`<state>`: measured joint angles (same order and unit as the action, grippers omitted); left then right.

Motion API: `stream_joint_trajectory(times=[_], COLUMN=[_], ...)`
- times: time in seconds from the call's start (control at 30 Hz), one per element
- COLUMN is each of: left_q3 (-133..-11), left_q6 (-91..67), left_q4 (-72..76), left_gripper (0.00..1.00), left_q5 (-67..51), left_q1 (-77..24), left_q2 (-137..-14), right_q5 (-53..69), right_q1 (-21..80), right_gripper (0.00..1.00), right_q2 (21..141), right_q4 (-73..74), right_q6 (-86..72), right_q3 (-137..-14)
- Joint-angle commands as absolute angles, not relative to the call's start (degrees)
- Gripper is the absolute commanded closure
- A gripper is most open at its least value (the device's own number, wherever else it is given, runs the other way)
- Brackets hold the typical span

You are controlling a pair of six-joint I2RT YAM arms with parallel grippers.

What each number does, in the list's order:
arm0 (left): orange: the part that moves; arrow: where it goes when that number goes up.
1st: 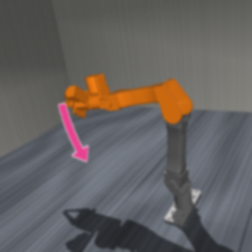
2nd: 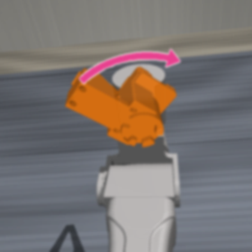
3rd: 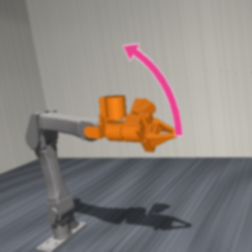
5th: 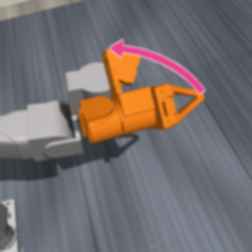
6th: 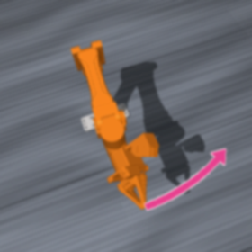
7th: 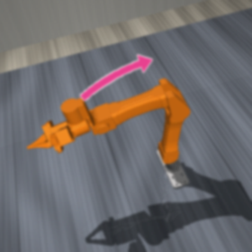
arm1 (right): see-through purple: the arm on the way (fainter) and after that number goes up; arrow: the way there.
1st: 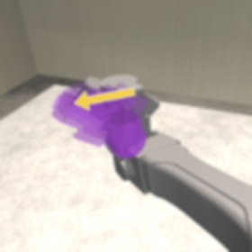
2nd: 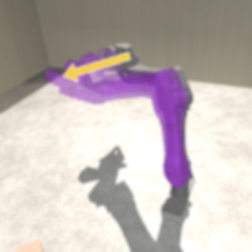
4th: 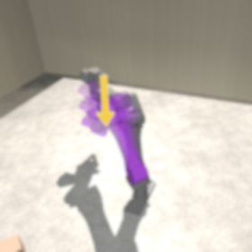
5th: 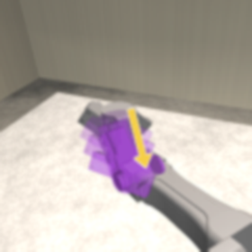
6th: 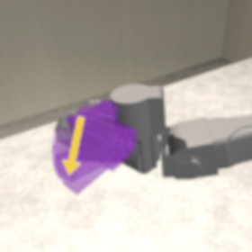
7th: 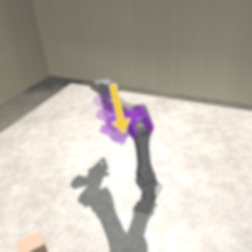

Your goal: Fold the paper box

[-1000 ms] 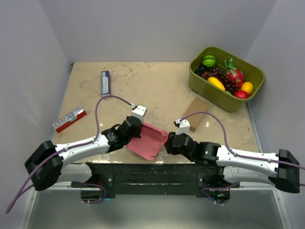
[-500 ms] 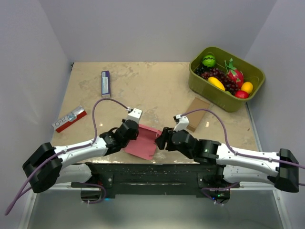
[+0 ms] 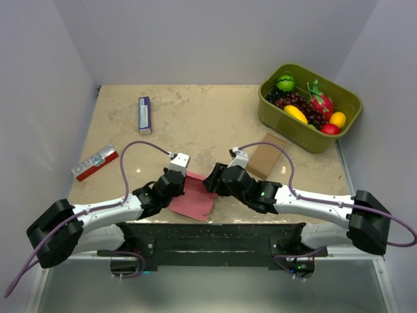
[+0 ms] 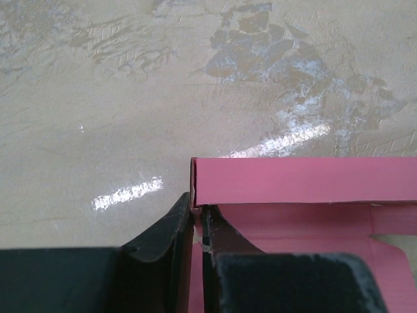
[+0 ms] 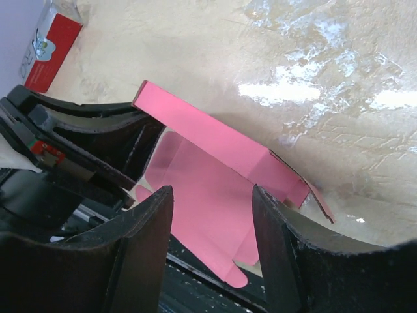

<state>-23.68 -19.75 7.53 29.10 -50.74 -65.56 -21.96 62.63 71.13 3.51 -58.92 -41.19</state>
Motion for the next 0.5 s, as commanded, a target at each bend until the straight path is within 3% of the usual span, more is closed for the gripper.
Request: stream_joint_trajectory(times=[0.0, 0.47], left_q3=[-22.7, -19.7], left_q6=[-19.3, -21.5], left_q4=[13.1, 16.1], left_gripper=[1.00, 1.00], left_q5=[30.0, 28.6], left_q1=[-50.5, -50.5], left_q2=[-64.0, -62.1], right_q5=[-24.7, -27.4], right_q1=[62.2, 61.2], right_gripper=[0.45, 0.46], right_q2=[70.9, 75.4], right_q4=[2.0, 0.3], right_q6=[-60.1, -61.5], right_q3=[-43.8, -43.6])
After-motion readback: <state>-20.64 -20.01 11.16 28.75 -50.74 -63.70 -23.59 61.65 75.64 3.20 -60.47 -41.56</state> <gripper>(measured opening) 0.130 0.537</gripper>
